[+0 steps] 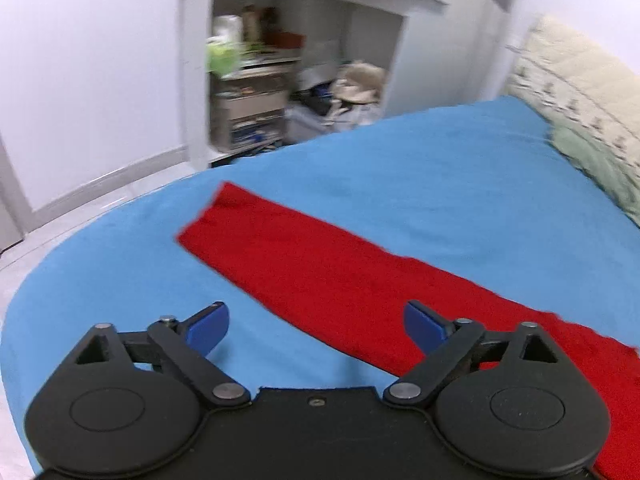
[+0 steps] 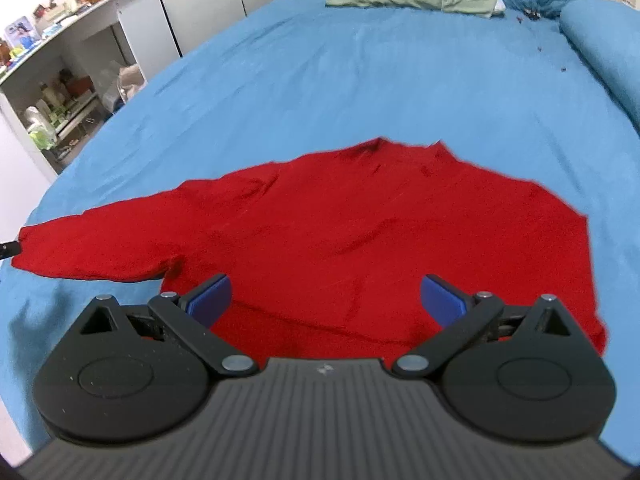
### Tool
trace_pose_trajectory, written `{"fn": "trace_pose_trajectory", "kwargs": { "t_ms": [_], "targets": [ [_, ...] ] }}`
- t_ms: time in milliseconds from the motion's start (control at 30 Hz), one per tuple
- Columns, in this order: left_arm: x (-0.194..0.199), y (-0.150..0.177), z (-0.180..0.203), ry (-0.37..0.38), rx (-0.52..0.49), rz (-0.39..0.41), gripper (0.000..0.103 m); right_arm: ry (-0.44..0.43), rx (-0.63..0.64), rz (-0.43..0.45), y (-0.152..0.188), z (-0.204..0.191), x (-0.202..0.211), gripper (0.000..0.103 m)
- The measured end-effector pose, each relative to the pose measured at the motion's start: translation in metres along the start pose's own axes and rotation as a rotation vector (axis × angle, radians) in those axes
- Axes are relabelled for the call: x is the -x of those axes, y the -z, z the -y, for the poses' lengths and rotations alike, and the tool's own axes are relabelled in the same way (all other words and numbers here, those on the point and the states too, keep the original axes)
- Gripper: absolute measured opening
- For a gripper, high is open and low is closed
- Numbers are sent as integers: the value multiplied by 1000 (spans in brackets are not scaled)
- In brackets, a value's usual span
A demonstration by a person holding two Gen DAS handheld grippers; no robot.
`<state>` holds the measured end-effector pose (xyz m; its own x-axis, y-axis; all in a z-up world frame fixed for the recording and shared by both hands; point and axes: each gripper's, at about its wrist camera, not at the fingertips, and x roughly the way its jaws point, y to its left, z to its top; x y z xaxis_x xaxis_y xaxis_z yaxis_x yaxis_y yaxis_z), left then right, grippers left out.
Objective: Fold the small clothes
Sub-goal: 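Move the left tool to the other sleeve cuff and grasp it, then fold the held sleeve across the sweater body and open the left tool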
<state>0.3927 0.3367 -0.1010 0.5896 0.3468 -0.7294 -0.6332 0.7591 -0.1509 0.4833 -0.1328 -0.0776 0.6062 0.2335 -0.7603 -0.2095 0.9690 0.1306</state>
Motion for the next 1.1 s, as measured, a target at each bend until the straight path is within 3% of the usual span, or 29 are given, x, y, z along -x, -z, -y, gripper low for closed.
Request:
{"fn": "trace_pose_trajectory", "kwargs": {
  "t_ms": [133, 300, 567, 633, 700, 867, 967, 1100],
  "targets": [
    [-32, -9, -25, -31, 54, -29, 84, 7, 8, -20, 4, -23, -17, 103],
    [-60, -9, -38, -28, 81, -64, 56, 18, 10, -35, 10, -39, -35, 103],
    [-83, -7, -33, -99, 63, -12, 52, 34, 3, -61, 18, -44, -49, 103],
    [-86, -10, -30, -120, 46, -1, 38, 35, -6, -61, 18, -44, -49, 103],
    [-88, -13, -27, -122, 18, 0, 7, 37, -13, -58, 18, -41, -48, 103],
    [-83, -24, -8, -124, -59, 18, 6, 44, -26, -36, 18, -30, -42, 103],
    [-55, -31, 22, -64, -116, 94, 6, 49, -51, -11, 15, -17, -34, 103],
    [-4, -28, 92, 60, -256, 185, 5, 60, -103, 22, 9, 8, -21, 103]
  ]
}}
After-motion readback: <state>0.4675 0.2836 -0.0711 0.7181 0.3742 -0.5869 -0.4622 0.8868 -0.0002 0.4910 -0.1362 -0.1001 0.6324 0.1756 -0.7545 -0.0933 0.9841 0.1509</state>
